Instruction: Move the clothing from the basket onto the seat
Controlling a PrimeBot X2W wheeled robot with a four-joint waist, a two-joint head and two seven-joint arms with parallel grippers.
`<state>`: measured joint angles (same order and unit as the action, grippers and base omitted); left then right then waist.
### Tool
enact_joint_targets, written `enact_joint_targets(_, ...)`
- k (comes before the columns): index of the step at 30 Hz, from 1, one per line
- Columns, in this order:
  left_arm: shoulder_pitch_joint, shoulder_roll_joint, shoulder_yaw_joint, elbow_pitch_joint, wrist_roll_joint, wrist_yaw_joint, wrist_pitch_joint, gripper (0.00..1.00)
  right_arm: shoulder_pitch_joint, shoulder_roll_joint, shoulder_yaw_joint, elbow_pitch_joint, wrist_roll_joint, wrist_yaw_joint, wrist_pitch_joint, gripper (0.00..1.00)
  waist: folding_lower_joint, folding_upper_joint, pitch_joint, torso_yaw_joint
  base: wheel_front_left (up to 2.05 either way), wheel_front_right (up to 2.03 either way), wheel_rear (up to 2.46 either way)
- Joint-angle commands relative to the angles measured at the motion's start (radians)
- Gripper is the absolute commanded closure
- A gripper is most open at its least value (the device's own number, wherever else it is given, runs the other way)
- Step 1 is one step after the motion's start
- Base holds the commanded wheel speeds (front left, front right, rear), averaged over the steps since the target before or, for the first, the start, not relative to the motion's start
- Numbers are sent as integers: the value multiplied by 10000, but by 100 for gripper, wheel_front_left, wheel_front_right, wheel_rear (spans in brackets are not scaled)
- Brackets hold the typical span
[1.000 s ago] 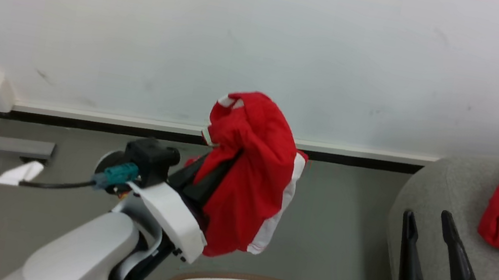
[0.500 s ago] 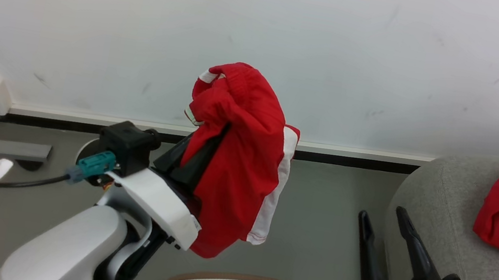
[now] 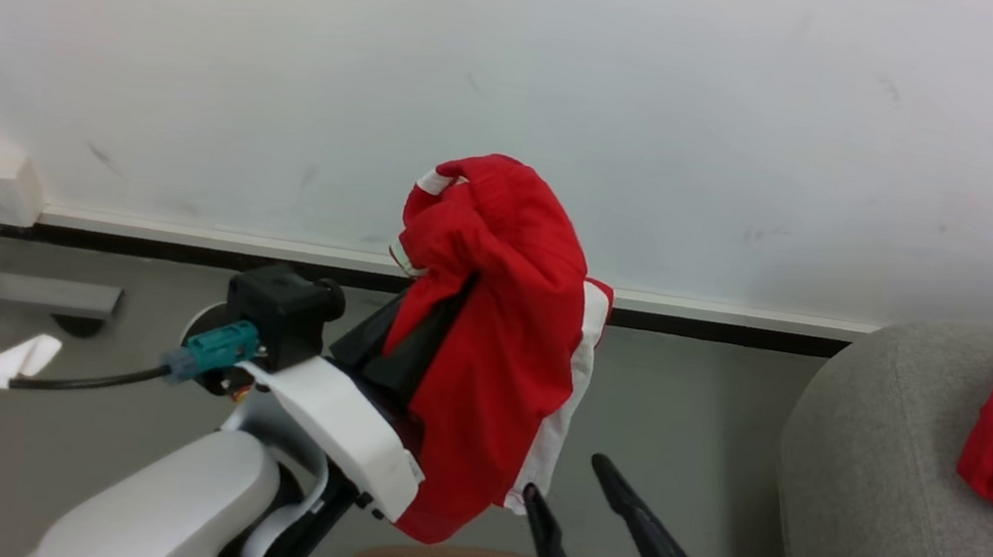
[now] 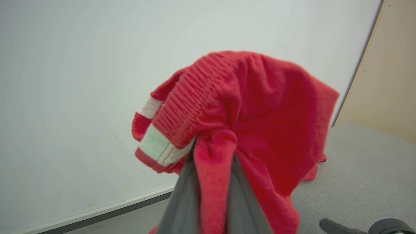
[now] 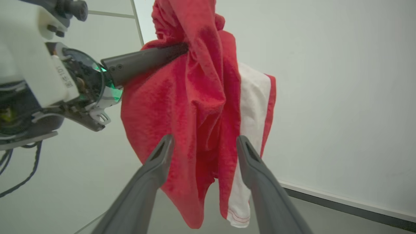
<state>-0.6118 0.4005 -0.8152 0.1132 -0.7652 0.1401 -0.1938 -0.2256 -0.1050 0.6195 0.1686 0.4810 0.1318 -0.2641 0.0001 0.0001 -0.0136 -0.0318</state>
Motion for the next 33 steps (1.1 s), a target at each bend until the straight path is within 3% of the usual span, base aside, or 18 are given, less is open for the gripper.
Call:
enact_joint_targets(1,-68,-128,-57,12,5,-35,30,100,-223,54,236,235,97,-22,4,0,-1,-1,-42,159,0,0,0)
enact_joint_targets(15,20,-1103,-1060,87,173,-383,196,100,-1786,520,461,3016,142,-24,2,0,-1,-1,-349,1448,0,0,0)
enact_joint_targets(22,164,-1340,-1372,96,81,-490,305,100,-2129,532,468,3533,271,-22,1,0,-1,-1,-411,1845,0,0,0)
enact_joint_targets(23,194,-1369,-1409,120,68,-491,300,100,-2138,538,450,3589,237,-22,1,21,-1,-1,-409,1891,0,0,0)
enact_joint_targets(24,229,-1391,-1437,137,45,-486,312,100,-2141,536,401,3579,264,-24,1,67,-1,-1,-397,1930,0,0,0)
enact_joint_targets(25,249,-1388,-1452,159,38,-479,315,100,-2127,537,342,3494,292,-22,1,100,-1,-1,-383,1952,0,0,0)
enact_joint_targets(33,276,-1197,-1365,273,-30,-383,253,100,-1609,538,-63,3051,238,-24,1,100,-1,-1,-275,1937,0,0,0)
